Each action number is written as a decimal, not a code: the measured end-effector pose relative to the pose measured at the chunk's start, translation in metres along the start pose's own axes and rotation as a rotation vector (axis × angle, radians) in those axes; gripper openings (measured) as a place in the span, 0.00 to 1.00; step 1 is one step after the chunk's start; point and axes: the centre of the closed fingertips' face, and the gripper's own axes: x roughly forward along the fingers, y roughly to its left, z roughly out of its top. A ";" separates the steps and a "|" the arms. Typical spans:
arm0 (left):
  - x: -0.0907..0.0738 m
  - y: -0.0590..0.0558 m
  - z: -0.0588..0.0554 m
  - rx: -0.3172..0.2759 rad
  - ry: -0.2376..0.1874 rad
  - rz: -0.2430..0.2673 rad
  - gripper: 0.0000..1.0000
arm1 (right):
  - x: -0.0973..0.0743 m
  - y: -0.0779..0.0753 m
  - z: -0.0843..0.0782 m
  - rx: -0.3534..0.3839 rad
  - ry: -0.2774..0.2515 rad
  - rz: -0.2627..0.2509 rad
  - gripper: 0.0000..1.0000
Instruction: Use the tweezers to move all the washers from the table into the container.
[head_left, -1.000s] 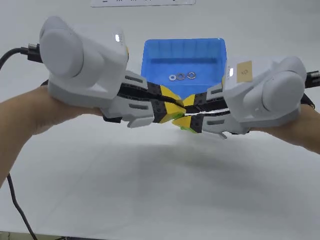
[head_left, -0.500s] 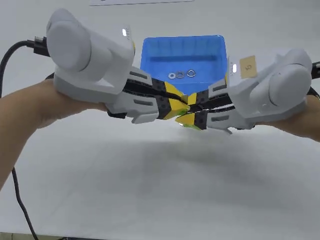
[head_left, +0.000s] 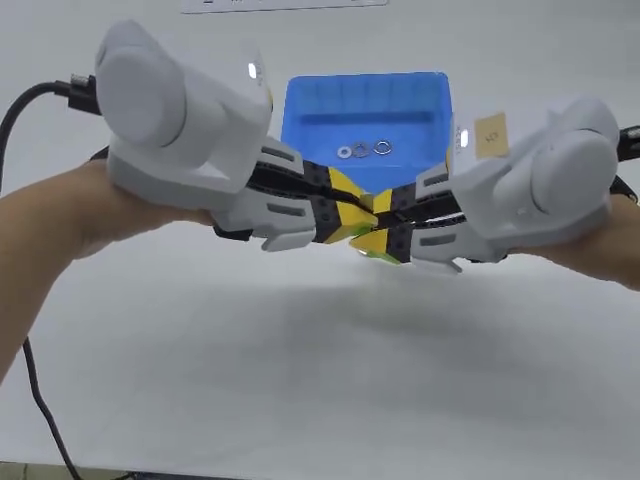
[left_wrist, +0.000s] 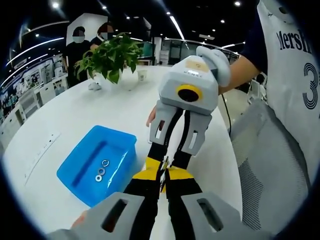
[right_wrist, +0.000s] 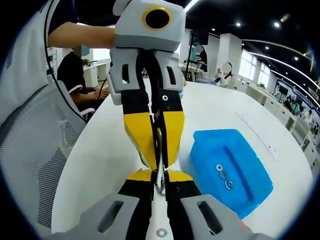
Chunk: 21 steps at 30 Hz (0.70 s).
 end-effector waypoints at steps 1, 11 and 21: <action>-0.002 0.000 0.002 -0.001 -0.004 0.005 0.08 | -0.001 0.000 0.001 -0.003 -0.002 -0.001 0.09; -0.024 -0.002 0.018 0.022 -0.012 0.041 0.08 | -0.009 -0.001 0.029 -0.024 -0.035 -0.016 0.09; -0.037 -0.002 0.038 0.044 -0.039 0.076 0.08 | -0.019 -0.008 0.048 -0.069 -0.046 -0.038 0.09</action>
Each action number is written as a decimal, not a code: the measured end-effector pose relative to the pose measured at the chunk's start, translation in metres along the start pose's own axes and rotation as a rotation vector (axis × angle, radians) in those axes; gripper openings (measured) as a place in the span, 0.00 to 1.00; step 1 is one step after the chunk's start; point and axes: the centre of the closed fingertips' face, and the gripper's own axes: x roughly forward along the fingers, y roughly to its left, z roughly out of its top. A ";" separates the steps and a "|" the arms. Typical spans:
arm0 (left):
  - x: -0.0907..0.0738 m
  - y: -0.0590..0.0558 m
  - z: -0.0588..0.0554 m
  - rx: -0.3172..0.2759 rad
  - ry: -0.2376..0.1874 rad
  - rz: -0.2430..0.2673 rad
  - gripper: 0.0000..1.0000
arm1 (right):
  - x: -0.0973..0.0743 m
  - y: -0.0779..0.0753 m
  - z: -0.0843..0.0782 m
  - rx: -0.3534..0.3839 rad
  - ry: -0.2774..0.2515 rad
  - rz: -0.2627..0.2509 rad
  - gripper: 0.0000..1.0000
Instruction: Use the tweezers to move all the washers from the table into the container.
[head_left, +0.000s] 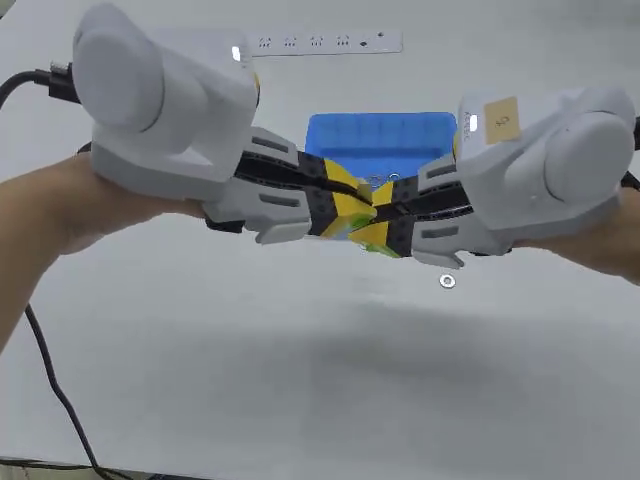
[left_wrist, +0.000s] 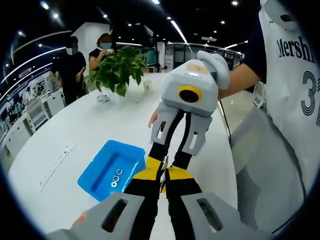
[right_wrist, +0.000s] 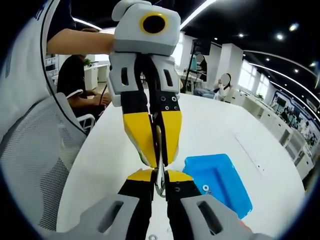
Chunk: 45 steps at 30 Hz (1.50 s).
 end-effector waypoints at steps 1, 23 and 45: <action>-0.001 0.002 0.003 0.003 -0.005 0.006 0.08 | -0.001 -0.003 0.002 -0.003 -0.002 -0.007 0.09; 0.006 0.081 0.013 0.075 -0.026 0.034 0.08 | 0.011 -0.085 0.005 -0.051 -0.006 -0.088 0.09; 0.045 0.128 -0.038 -0.015 0.008 0.027 0.08 | 0.055 -0.117 -0.051 0.032 0.028 -0.076 0.09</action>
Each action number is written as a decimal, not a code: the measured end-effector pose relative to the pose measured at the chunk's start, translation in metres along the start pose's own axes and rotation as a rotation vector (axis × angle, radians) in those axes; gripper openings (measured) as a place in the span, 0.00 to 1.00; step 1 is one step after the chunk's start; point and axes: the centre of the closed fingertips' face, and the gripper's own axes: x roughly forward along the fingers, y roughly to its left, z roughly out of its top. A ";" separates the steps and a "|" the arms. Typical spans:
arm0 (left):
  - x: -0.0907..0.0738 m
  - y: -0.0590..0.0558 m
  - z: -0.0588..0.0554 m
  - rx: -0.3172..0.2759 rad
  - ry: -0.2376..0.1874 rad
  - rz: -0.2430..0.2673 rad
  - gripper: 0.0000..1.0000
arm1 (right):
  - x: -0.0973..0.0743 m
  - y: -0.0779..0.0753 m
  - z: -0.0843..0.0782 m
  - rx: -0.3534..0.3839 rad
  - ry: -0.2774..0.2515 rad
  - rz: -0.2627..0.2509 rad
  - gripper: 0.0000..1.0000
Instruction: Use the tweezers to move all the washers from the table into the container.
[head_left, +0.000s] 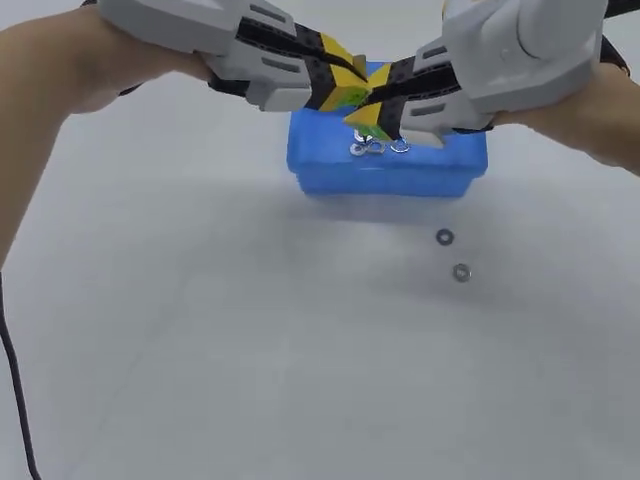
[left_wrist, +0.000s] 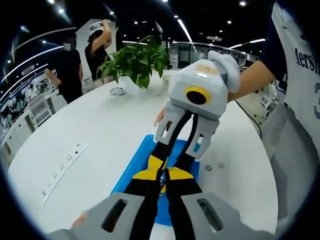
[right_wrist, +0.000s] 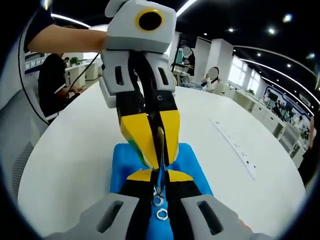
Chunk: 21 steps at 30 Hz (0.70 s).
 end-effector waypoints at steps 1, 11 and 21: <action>0.001 0.000 -0.001 -0.004 0.001 -0.002 0.08 | 0.000 0.000 -0.001 0.003 0.002 0.002 0.09; -0.001 -0.002 -0.002 -0.009 0.001 0.000 0.08 | -0.001 0.001 0.000 -0.017 0.008 -0.002 0.10; -0.009 -0.011 0.013 0.021 -0.005 0.003 0.08 | -0.012 0.004 0.012 -0.042 -0.006 -0.010 0.10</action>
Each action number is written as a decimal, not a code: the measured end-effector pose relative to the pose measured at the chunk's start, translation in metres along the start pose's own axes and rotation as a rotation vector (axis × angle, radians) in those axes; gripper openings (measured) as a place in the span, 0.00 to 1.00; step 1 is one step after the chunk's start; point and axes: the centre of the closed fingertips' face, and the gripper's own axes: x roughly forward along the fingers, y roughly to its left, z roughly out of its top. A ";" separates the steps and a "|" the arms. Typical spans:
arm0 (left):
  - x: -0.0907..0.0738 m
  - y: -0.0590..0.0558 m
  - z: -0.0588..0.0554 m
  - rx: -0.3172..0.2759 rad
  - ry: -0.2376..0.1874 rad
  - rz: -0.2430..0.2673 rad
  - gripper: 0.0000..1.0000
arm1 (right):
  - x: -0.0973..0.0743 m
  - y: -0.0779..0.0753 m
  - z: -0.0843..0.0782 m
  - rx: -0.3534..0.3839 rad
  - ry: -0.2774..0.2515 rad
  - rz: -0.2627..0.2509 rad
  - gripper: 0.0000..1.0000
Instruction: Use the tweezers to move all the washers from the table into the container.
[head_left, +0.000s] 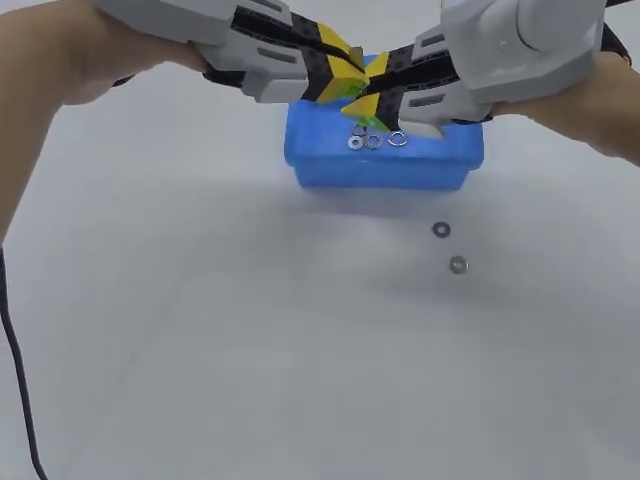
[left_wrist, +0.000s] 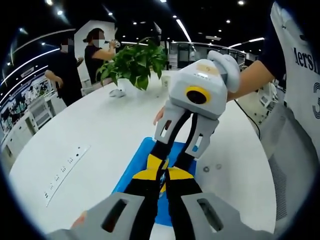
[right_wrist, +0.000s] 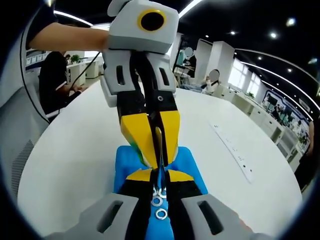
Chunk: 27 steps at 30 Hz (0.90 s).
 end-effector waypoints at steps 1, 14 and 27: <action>-0.001 -0.002 0.002 0.003 -0.002 0.000 0.08 | -0.002 0.000 0.001 -0.003 0.000 0.000 0.10; -0.021 -0.038 0.042 0.071 -0.041 -0.007 0.08 | -0.042 0.020 0.033 -0.066 -0.021 -0.012 0.10; -0.034 -0.093 0.067 0.147 -0.055 -0.051 0.07 | -0.081 0.061 0.045 -0.066 -0.041 -0.021 0.10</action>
